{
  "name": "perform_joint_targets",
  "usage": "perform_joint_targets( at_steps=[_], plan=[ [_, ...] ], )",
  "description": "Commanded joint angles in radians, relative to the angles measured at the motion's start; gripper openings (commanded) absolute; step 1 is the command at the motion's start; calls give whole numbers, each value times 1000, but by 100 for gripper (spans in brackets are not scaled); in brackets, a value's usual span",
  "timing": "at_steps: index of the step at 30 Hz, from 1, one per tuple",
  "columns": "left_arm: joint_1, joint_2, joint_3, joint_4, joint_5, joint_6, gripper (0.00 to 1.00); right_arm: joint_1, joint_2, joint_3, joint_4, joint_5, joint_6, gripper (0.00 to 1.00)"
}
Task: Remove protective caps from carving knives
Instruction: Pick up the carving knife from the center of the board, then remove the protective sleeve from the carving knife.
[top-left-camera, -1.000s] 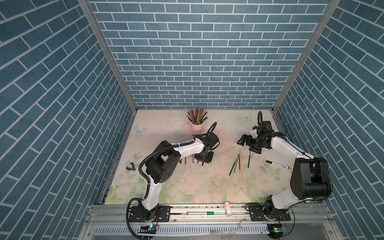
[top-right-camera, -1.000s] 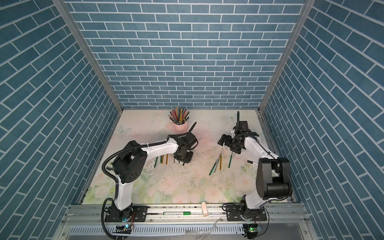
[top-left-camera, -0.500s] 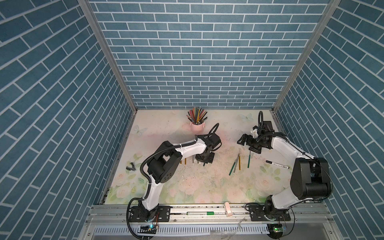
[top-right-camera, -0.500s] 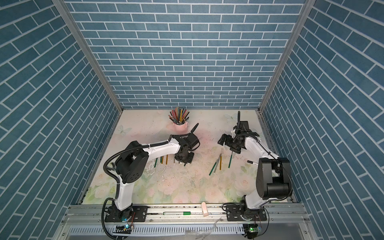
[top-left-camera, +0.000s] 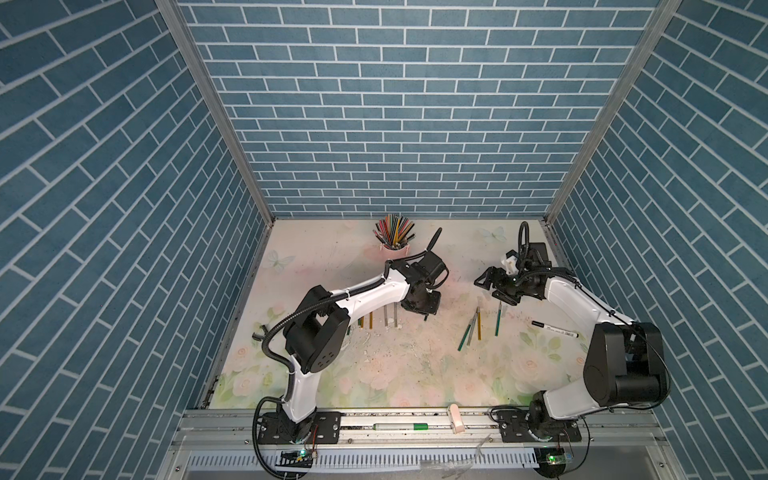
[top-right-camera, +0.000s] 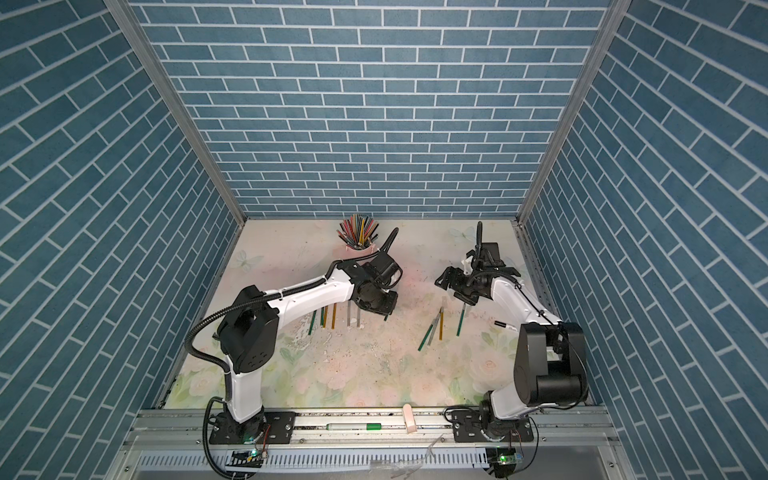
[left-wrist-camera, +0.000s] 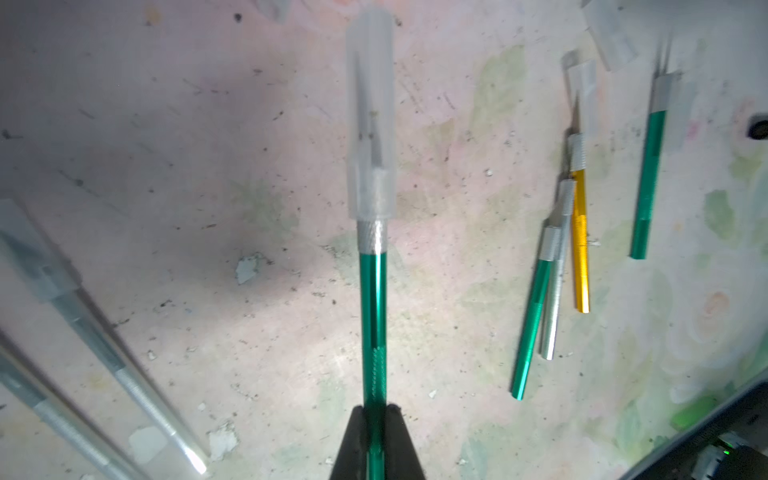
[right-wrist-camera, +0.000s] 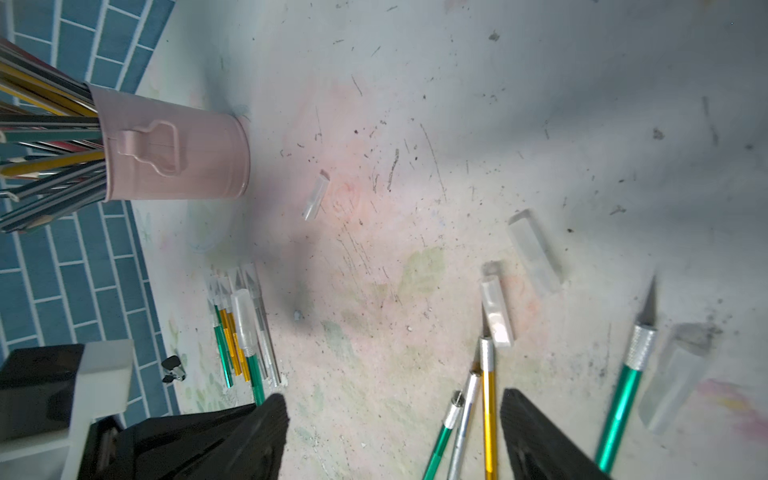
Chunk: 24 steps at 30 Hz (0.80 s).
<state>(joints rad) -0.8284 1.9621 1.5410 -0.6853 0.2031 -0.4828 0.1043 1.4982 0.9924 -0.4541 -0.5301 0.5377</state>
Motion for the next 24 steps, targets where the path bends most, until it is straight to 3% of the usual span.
perform_joint_targets(
  at_steps=[1, 12, 24],
  plan=[
    [-4, -5, 11, 55, 72, -22, 9, 18, -21, -11, 50, -49, 51, 80],
    [-12, 14, 25, 86, 97, -36, 9, 138, 40, 27, 140, -73, 113, 78],
    [-20, 12, 24, 89, 89, -42, 9, 209, 123, 64, 209, -80, 146, 63]
  ],
)
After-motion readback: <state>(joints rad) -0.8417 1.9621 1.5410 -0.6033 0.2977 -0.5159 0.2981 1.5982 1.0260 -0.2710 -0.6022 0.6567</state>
